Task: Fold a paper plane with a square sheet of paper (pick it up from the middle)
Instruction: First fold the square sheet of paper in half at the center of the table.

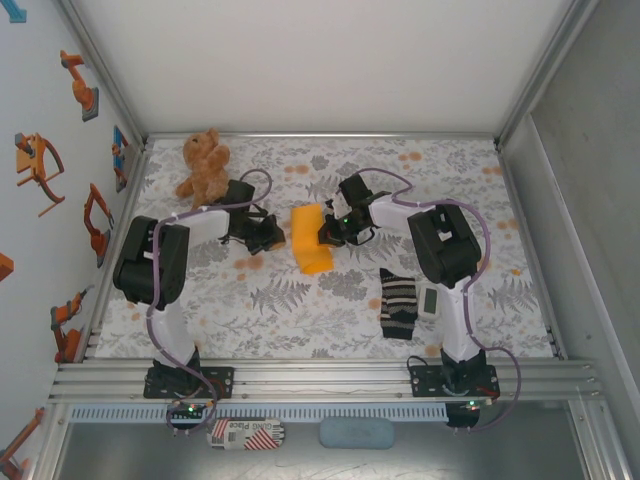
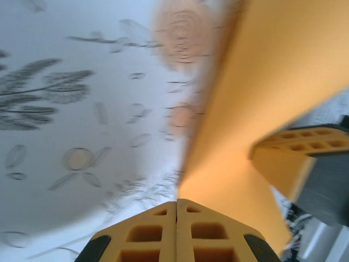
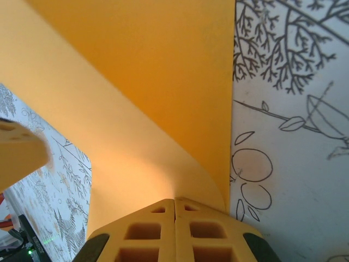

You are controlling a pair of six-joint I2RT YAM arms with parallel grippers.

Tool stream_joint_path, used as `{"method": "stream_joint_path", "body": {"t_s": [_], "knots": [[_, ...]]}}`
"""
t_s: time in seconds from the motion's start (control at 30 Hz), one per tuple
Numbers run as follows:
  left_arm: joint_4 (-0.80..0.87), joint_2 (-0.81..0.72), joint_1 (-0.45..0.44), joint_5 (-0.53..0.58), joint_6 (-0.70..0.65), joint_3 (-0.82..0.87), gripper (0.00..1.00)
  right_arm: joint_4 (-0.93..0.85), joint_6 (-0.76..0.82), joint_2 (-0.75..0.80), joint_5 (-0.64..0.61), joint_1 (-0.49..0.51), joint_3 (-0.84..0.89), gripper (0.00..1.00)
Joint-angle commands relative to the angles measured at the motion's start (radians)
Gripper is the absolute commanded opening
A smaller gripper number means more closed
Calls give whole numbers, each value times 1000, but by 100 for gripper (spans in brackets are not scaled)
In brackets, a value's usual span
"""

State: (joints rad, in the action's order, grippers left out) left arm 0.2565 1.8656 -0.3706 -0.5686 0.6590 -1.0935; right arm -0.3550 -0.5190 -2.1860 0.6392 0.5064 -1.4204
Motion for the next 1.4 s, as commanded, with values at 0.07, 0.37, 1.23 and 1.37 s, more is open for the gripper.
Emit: {"method": "stream_joint_path", "body": {"t_s": [0.07,0.37,1.23,1.37], "knots": [[-150,25,-66,-69,91,-40,0,-220,-6,-158,-354,-14,92,0],[-193,161,-74,-67,92,-62,0,-219,-10,-156,-360,-14,103,0],[-518,102,-68,-42,194,32,0,-208,-16,-141,-394,-14,130,0],[-479,138,-72,-10,174,2,0,-210,-17,-141,-395,-14,131,0]]}}
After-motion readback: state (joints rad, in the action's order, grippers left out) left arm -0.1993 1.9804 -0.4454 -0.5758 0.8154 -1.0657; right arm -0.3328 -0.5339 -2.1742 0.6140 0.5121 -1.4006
